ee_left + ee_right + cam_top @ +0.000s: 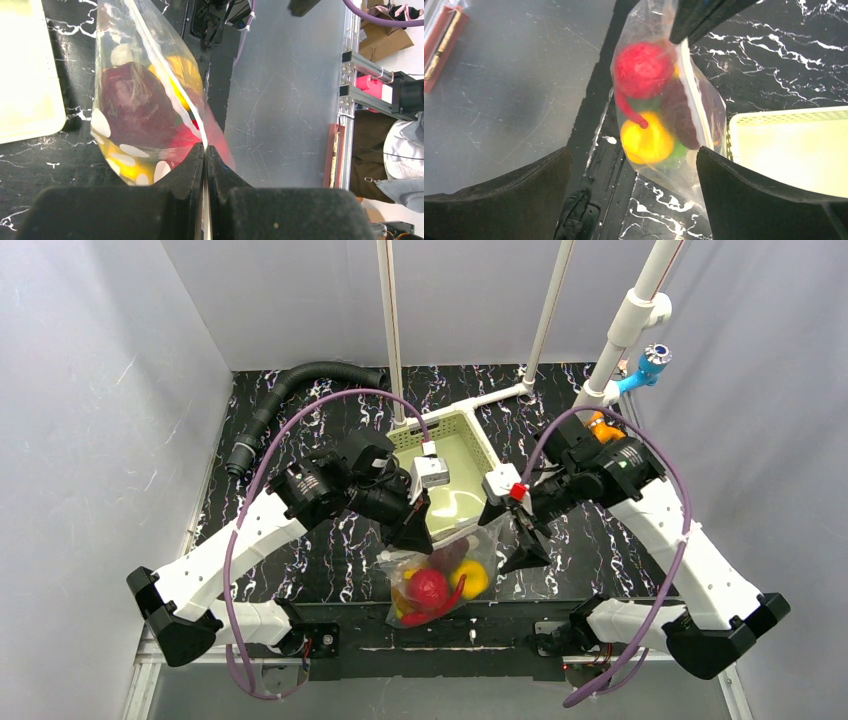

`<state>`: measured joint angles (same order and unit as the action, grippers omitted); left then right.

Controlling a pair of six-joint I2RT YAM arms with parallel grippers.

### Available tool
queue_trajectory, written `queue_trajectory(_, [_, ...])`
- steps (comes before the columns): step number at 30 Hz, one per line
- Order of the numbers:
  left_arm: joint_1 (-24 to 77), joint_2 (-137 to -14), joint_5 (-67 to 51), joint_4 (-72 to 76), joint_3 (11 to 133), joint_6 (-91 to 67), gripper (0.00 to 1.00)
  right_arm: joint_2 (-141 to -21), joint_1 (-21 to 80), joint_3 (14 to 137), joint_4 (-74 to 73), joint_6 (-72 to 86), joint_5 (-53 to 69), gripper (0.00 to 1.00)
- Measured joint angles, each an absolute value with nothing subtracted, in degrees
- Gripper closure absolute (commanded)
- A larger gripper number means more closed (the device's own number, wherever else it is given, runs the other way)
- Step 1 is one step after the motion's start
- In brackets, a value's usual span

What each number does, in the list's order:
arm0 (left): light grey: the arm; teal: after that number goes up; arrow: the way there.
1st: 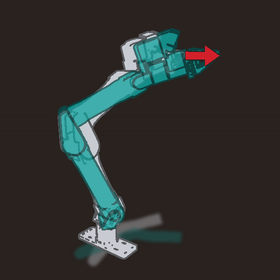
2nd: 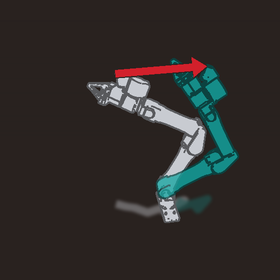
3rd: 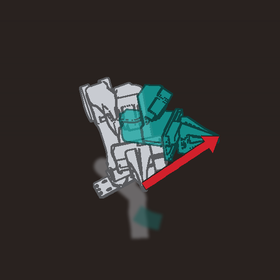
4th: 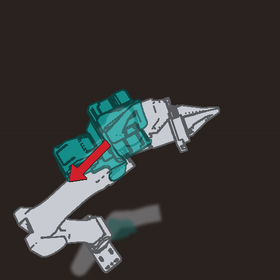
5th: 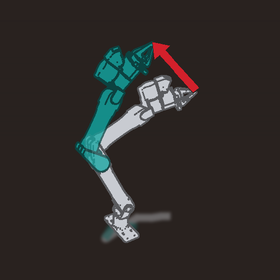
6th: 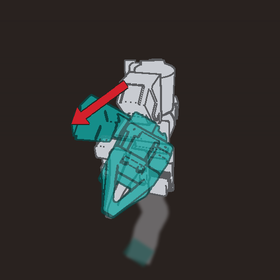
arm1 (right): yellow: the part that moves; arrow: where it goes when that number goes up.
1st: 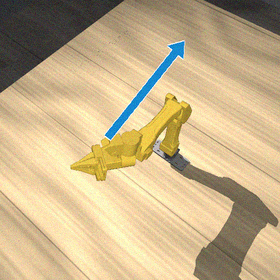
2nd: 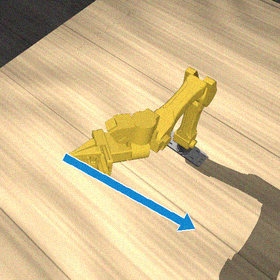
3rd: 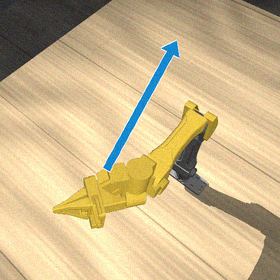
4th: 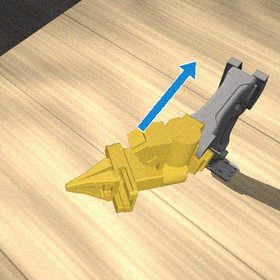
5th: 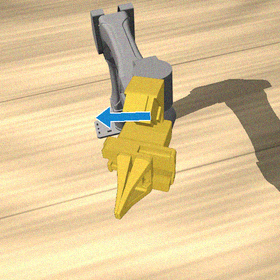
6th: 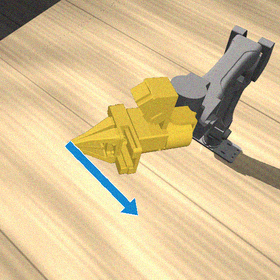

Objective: Open the zip-top bag and remove the fake food
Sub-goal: Adjust the zipper on the food storage bag.

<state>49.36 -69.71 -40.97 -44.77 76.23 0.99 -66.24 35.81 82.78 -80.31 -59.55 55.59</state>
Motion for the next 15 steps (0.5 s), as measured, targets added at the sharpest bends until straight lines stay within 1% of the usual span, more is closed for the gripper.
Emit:
queue_trajectory(8, [49.93,-68.05,-42.28,-39.42,72.49,1.48,1.00,-70.43,40.14,83.15,-72.36,-51.51,48.40,0.00])
queue_trajectory(14, [50.11,-67.29,-42.94,-36.56,70.52,1.43,1.00,-74.24,40.93,85.49,-69.52,-47.94,47.46,0.00])
queue_trajectory(15, [50.11,-67.22,-42.96,-35.99,70.26,1.39,1.00,-74.76,40.97,85.82,-68.97,-47.48,47.44,0.03])
